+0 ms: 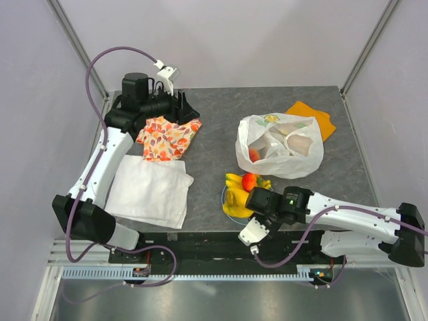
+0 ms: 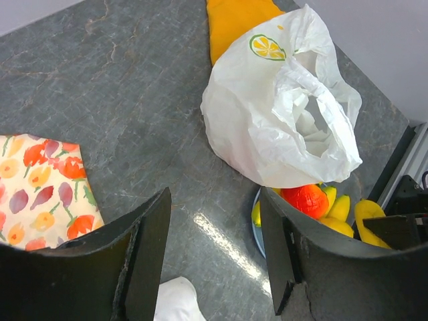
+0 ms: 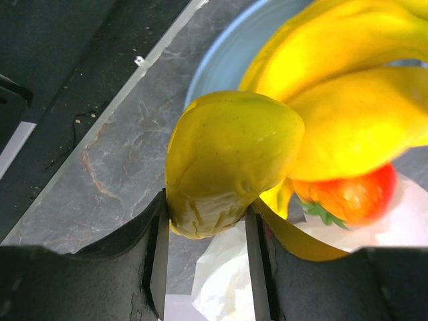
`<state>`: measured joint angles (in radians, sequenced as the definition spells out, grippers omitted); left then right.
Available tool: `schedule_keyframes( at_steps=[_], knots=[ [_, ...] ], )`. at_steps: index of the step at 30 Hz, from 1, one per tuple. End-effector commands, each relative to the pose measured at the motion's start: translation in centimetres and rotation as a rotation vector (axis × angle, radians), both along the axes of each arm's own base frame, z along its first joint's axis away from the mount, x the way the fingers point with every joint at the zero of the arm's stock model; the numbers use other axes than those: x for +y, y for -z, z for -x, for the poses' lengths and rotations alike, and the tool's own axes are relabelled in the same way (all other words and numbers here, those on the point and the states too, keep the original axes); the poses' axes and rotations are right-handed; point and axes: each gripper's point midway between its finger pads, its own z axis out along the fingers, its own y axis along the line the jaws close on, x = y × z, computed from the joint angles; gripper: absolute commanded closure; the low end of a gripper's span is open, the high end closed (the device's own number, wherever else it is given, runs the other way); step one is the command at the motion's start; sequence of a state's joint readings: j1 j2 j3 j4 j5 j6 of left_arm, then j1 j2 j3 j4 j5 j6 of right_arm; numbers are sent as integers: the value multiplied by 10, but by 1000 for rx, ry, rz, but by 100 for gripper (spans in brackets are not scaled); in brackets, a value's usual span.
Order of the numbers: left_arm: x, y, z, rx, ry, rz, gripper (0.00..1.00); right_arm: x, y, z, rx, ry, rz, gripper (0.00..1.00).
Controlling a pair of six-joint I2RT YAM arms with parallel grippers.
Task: Take the fake fruits out of the plastic bag
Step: Place the fake fruit on the plate.
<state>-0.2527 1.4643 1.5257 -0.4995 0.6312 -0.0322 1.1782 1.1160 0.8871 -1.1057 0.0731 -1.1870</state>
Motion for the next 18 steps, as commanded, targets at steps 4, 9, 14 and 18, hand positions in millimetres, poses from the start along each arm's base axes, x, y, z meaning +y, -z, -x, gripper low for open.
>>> schedule_keyframes(
  at_steps=[4, 9, 14, 18],
  knots=[
    [5, -23, 13, -89, 12, 3, 38, 9, 21, -18, -105, 5, 28, 64],
    [4, -24, 13, -92, 17, 6, 38, 11, 28, -24, -133, 29, 39, 65],
    [4, -22, 14, -84, 20, 5, 38, 11, 32, -24, -130, 27, 35, 63],
    [3, -19, 14, -77, 24, 7, 38, 12, 34, -22, -120, 9, 34, 55]
  ],
)
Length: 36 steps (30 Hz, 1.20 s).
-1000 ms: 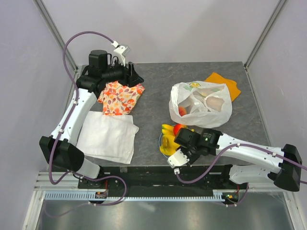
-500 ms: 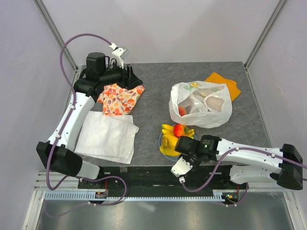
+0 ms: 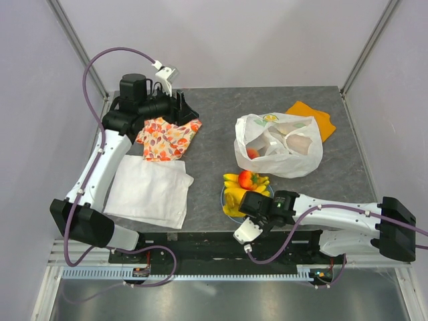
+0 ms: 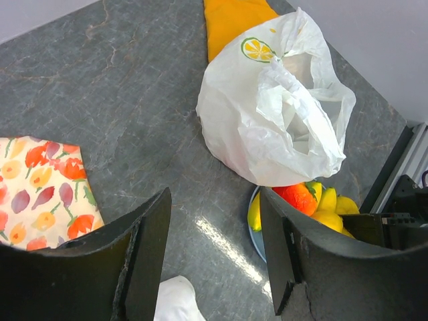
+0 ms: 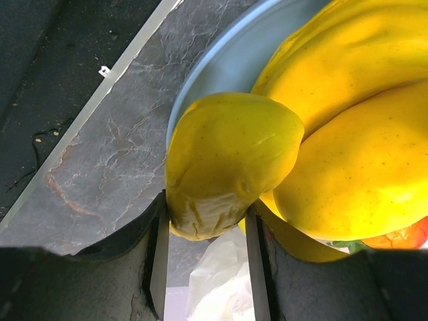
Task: Take the fake fruits out of the plastic bag
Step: Place the fake fruit on the plate.
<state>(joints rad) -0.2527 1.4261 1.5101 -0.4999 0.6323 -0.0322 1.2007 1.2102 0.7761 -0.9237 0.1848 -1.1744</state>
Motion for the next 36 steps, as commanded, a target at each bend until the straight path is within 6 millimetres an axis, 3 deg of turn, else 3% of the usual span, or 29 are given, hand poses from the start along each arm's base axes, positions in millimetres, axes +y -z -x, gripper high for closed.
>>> schedule_keyframes(
  at_steps=[1, 9, 12, 23, 27, 28, 32, 36],
  knots=[
    [1, -12, 5, -58, 24, 2, 38, 7, -2, -5, -31, -14, -28, 50],
    [0, -13, 5, -57, 26, 4, 38, 5, 0, -5, -37, -13, -22, 41],
    [0, -12, 6, -55, 31, 5, 38, 2, -1, -5, -40, -10, -10, 32],
    [-3, -14, 5, -53, 46, 17, 38, -6, -14, -9, -78, 9, -9, 24],
    [-4, -15, 4, -50, 49, 24, 38, -12, -33, -4, -78, -13, -44, 20],
    [-5, -16, 4, -52, 52, 25, 37, -11, -39, -4, -82, -25, -55, 4],
    [-7, -19, 0, -50, 48, 35, 36, -22, -63, -2, -106, -30, -87, 2],
    [-10, -28, -6, -43, 31, 60, 33, -33, -100, 2, -129, -15, -140, 2]
  ],
)
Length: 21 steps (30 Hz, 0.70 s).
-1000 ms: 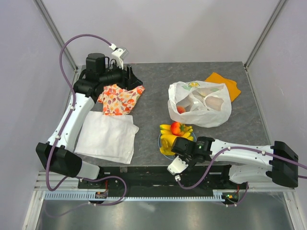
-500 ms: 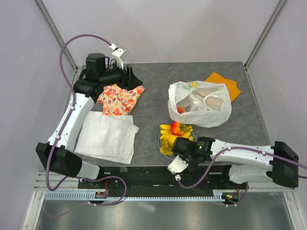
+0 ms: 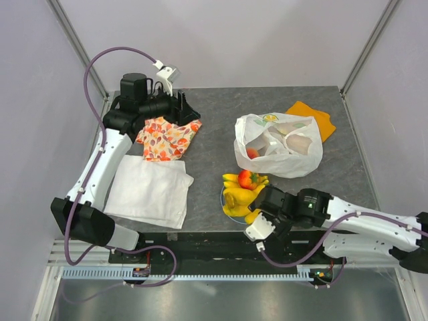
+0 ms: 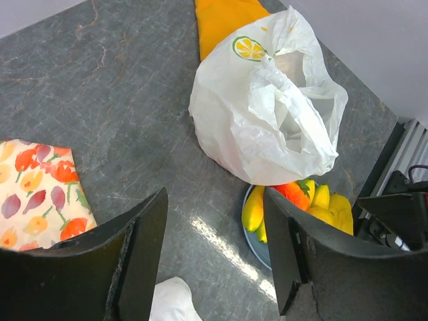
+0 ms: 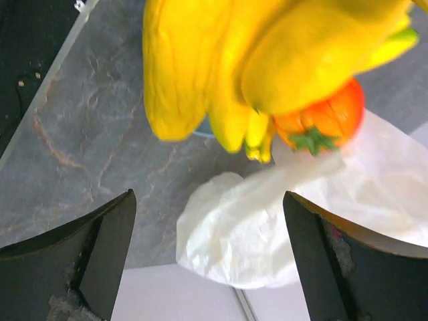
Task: Take the fake fruits out of the plastic bag
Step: Place the fake fruit on the plate, then adjust the plastic bag at the center of the board.
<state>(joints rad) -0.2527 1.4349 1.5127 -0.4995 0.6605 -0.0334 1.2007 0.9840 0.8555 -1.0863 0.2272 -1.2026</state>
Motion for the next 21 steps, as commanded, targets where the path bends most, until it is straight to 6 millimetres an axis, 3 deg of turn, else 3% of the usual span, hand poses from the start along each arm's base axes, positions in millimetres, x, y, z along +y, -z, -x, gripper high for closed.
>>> schedule_keyframes(
  at_steps=[1, 3, 4, 7, 9, 12, 15, 17, 18, 21],
  knots=[
    [-7, -31, -9, -51, 5, 55, 32, -17, -47, 1, -51, 13, -50, 2],
    [-12, -36, -14, -58, 10, 60, 30, -23, -75, -6, -129, 69, -146, 2],
    [-15, -37, -16, -58, 9, 61, 23, -24, -86, -10, -163, 99, -196, 2],
    [-29, -42, -16, -75, 38, 58, 20, -20, -136, -26, -281, 277, -499, 2],
    [-46, -38, -11, -82, 81, 42, 20, -23, -152, -33, -296, 438, -624, 2],
    [-72, -30, 0, -79, 155, 17, 19, -15, -160, -40, -272, 598, -734, 2],
    [-94, -20, 11, -49, 209, 8, 19, -6, -173, -65, -268, 718, -835, 2],
    [-101, -13, 16, 16, 215, 33, 18, -8, -193, -88, -258, 815, -931, 2],
    [-104, -9, 18, 37, 218, 40, 18, 1, -184, -102, -211, 870, -915, 2],
    [-112, 3, 17, 79, 221, 40, 18, -16, -201, -151, -200, 1071, -1010, 3]
  ],
)
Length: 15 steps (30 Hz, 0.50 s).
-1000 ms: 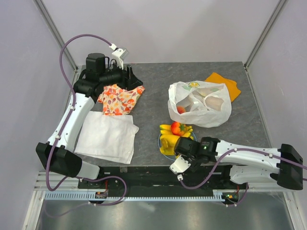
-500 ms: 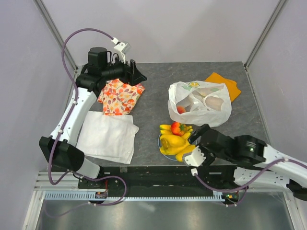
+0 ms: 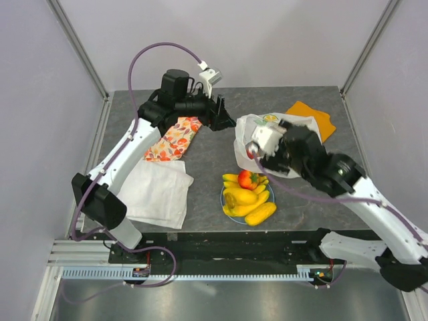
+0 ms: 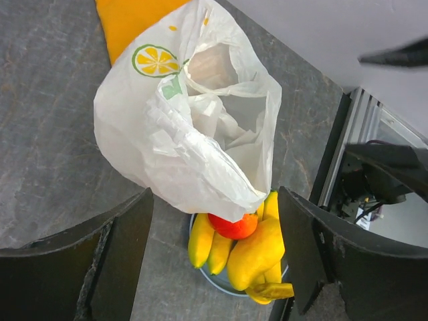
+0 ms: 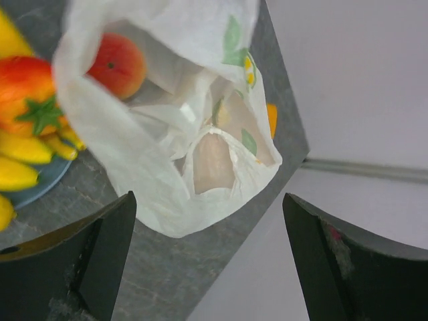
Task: Take the fake fruits out of the plastic bag
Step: Adjust the plastic bag at the center of the board.
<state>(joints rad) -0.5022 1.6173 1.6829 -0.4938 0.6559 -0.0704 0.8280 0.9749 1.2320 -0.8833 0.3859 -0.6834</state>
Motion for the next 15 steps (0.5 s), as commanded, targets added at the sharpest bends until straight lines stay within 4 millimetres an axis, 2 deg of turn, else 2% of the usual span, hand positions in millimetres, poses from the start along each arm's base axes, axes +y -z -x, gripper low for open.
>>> schedule_keyframes(
  at_steps=[1, 2, 3, 4, 5, 6, 7, 9, 10, 11, 12, 13, 14, 15],
  knots=[
    [-11, 7, -5, 59, -11, 17, 18, -11, -30, -80, 34, 309, -344, 4],
    [-13, 9, -7, 67, -19, 13, 18, -7, -46, -91, 48, 302, -430, 4],
    [-16, 11, -8, 73, -14, 13, 18, -10, -34, -109, 95, 345, -440, 4],
    [-24, 15, -8, 79, 1, 9, 18, -21, -29, -118, 125, 388, -457, 8],
    [-27, 17, -8, 83, 8, 6, 18, -15, -34, -123, 144, 359, -480, 10],
    [-31, 19, -8, 86, 12, 3, 18, -14, -21, -130, 186, 360, -467, 12],
    [-36, 19, -6, 88, 25, 3, 18, -14, -12, -130, 229, 352, -461, 19],
    [-44, 31, -8, 109, 33, -13, 20, -8, 13, -131, 332, 341, -471, 25],
    [-49, 31, -6, 105, 47, -15, 26, -14, 25, -130, 375, 361, -475, 33],
    [-53, 40, -6, 124, 55, -25, 57, -9, 40, -125, 442, 344, -489, 36],
    [-54, 41, -7, 126, 54, -28, 76, -9, 57, -125, 493, 346, -479, 39],
    [-55, 44, -8, 130, 48, -38, 90, -11, 68, -121, 540, 349, -471, 45],
    [-53, 47, -11, 126, 29, -52, 98, -11, 85, -116, 592, 345, -454, 45],
    [-52, 49, -10, 127, 30, -60, 98, -6, 103, -112, 660, 327, -453, 46]
  ],
)
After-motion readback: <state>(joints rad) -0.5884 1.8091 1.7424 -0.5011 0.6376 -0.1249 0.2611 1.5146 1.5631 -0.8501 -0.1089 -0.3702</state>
